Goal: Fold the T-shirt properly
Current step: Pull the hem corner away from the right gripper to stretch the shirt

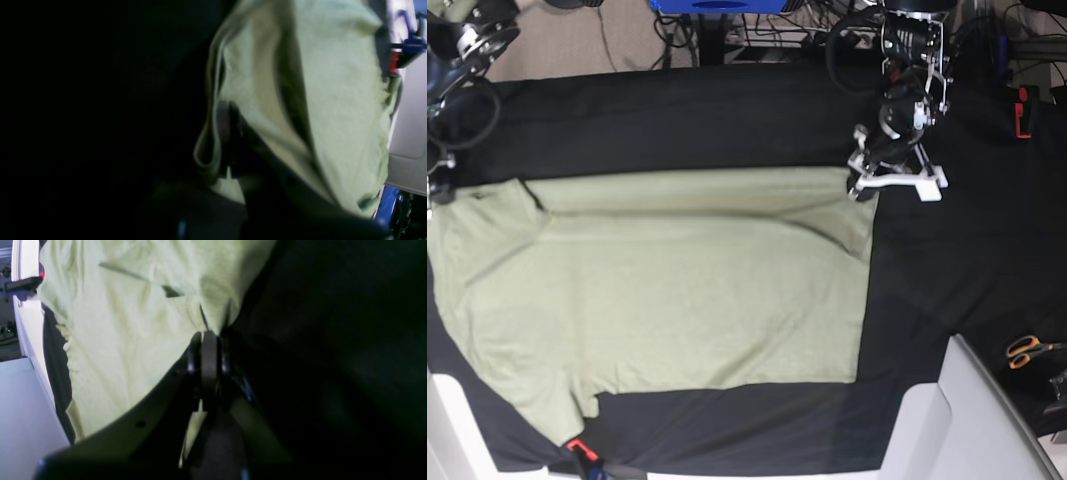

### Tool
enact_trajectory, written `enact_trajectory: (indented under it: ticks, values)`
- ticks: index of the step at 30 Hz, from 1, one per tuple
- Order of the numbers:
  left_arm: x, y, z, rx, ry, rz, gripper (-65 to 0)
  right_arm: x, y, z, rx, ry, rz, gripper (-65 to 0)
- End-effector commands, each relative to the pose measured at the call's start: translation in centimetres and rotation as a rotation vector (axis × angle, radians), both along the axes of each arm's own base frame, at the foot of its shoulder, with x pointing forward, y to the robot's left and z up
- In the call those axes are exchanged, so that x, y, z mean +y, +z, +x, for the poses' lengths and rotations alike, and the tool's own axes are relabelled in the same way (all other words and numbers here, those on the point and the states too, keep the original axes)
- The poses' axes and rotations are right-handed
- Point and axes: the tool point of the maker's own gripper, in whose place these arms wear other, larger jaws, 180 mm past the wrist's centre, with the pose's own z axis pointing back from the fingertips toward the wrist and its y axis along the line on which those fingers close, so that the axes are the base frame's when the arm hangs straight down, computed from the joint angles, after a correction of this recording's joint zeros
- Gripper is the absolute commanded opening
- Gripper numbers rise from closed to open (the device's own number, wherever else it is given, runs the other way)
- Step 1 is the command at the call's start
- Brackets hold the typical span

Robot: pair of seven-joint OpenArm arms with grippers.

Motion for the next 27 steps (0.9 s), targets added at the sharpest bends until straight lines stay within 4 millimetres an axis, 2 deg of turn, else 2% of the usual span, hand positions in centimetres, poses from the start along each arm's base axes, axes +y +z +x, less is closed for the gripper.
enact_trajectory:
  ticks: [1, 5, 8, 15, 16, 18, 21, 27]
  values:
    - [1.2, 1.0, 0.8, -0.036, 0.007, 0.029, -65.0, -2.0, 1.9, 0.6, -0.043, -0.021, -0.064, -65.0]
    - [1.7, 0.5, -0.3, -0.015, 0.004, 0.039, -65.0, -1.4, 1.9, 0.5, -0.042, -0.01, -0.073, -65.0]
    - [1.7, 1.0, -0.2, -0.028, 0.0, 0.045, -65.0, -0.9, 1.8, 0.6, -0.045, -0.008, -0.066, -65.0]
    - [2.5, 2.6, -1.6, -0.05, -0.029, 0.088, -65.0, 0.2, 1.5, -1.7, -0.006, 0.022, -0.068, -65.0]
    - [2.7, 2.7, -2.0, -0.047, -0.033, 0.095, -65.0, -0.1, 2.1, -2.0, -0.004, 0.027, -0.088, -65.0]
    - [2.9, 2.3, -2.8, -0.03, -0.03, 0.097, -65.0, 1.0, 2.0, -2.4, 0.0, 0.042, -0.081, -65.0]
    - [4.7, 2.0, -4.4, -0.004, 0.013, 0.115, -65.0, 1.8, 2.3, -3.4, 0.01, 0.053, -0.097, -65.0]
    - [6.4, 1.5, -7.6, 0.047, 0.039, 0.142, -65.0, 3.9, 1.6, -6.3, 0.052, 0.066, -0.096, -65.0]
